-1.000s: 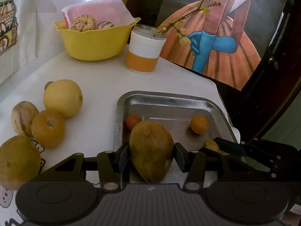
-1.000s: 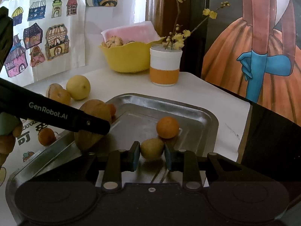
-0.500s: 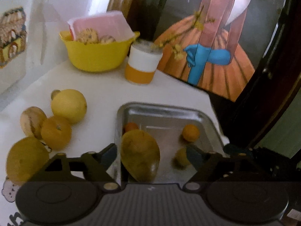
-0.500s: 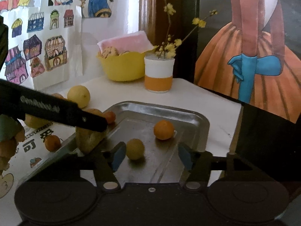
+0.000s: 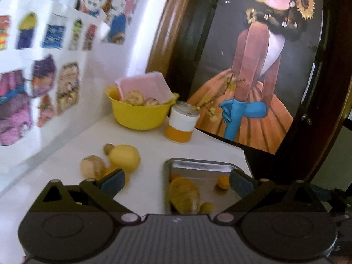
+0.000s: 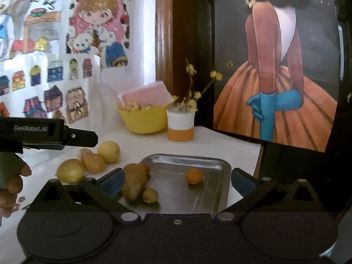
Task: Organize fruits
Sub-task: 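Pull both open tools back from the tray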
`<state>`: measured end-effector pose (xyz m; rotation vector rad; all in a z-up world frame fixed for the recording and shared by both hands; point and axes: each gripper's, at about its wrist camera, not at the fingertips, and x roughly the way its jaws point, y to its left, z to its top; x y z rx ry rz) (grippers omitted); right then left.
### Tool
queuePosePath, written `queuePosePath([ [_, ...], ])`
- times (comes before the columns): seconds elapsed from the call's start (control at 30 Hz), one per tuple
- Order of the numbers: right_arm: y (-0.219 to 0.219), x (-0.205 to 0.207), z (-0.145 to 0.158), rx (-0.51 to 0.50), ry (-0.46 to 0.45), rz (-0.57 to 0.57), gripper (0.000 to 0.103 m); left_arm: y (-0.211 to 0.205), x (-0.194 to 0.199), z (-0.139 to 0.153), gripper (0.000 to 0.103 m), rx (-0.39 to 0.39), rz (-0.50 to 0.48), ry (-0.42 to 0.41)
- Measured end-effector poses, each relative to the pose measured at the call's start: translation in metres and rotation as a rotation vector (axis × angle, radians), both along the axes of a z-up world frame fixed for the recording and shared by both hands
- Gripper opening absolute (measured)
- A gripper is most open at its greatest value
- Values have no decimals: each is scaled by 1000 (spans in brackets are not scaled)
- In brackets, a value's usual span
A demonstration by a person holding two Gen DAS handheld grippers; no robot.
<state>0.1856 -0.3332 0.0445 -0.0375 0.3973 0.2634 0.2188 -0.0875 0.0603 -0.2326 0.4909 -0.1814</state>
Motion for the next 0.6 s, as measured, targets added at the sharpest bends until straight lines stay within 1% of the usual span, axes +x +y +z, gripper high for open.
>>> queuePosePath([
  [0.13, 14, -30, 12, -22, -32, 3, 102, 18, -24, 4, 102, 4, 4, -7],
  [0.27, 27, -59, 18, -38, -55, 4, 102, 33, -48, 3, 103, 25, -2, -10],
  [0.43, 43, -89, 17, -40, -33, 3, 102, 51, -79, -6, 102, 70, -22, 5],
  [0.6, 59, -117, 8, -84, 2, -22, 102, 67, -107, -20, 102, 105, -46, 27],
])
